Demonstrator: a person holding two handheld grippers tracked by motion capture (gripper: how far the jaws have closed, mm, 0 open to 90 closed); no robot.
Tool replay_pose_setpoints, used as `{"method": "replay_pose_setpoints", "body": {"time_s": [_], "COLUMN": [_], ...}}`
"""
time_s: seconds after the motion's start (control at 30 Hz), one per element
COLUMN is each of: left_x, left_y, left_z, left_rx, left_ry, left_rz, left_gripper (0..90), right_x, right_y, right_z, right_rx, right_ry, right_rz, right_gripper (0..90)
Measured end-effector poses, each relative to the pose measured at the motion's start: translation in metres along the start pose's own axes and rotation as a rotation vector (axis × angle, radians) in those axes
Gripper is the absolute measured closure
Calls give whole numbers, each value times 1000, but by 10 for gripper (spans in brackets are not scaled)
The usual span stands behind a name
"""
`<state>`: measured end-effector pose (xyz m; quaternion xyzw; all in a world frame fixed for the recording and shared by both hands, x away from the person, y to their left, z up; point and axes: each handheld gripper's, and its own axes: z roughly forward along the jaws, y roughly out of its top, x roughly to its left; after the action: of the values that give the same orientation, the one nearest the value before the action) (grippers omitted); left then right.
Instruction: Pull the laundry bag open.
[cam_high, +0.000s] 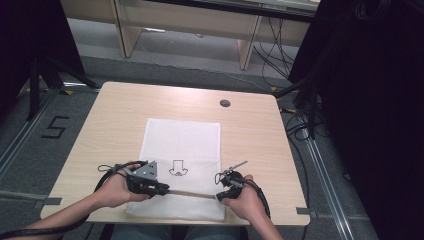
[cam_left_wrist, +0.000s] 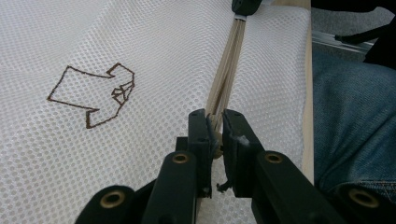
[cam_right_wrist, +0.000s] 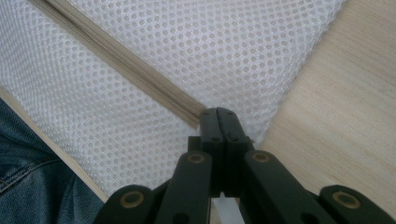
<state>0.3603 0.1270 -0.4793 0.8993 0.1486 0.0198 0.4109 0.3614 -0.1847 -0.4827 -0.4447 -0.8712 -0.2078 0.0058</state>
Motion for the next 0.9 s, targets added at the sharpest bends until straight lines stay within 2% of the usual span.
{"method": "replay_pose_setpoints", "body": {"time_s": [0.07,0.1,0.23,0.4,0.43,0.5,0.53,0.7,0.8,0.87,0.9], "left_x": [1,1,1,1,1,2,2,3,5,5,5], "left_y": [0,-1,-3,-4,-4,-5,-6,-8,-11,-13,-13], "left_z": [-1,-3,-5,-6,-6,-7,-7,-10,-14,-15,-16], "left_rx": [13,9,-5,8,-6,-1,-11,4,7,-15,0], "left_ry": [-8,4,1,8,1,7,-1,14,23,5,20], "left_rz": [14,7,-6,10,-5,0,-15,-1,-11,-35,-8], "left_gripper": [819,819,819,818,818,819,818,819,818,818,819], "right_x": [0,0,0,0,0,0,0,0,0,0,1], "right_y": [0,0,0,0,0,0,0,0,0,0,0], "right_z": [0,0,0,0,0,0,0,0,0,0,-1], "right_rx": [1,0,1,0,1,1,0,1,1,1,5], "right_ry": [0,0,2,1,0,1,2,1,1,1,-2], "right_rz": [7,0,6,6,6,6,7,5,5,5,18], "right_gripper": [900,900,900,900,900,900,900,900,900,900,900]}}
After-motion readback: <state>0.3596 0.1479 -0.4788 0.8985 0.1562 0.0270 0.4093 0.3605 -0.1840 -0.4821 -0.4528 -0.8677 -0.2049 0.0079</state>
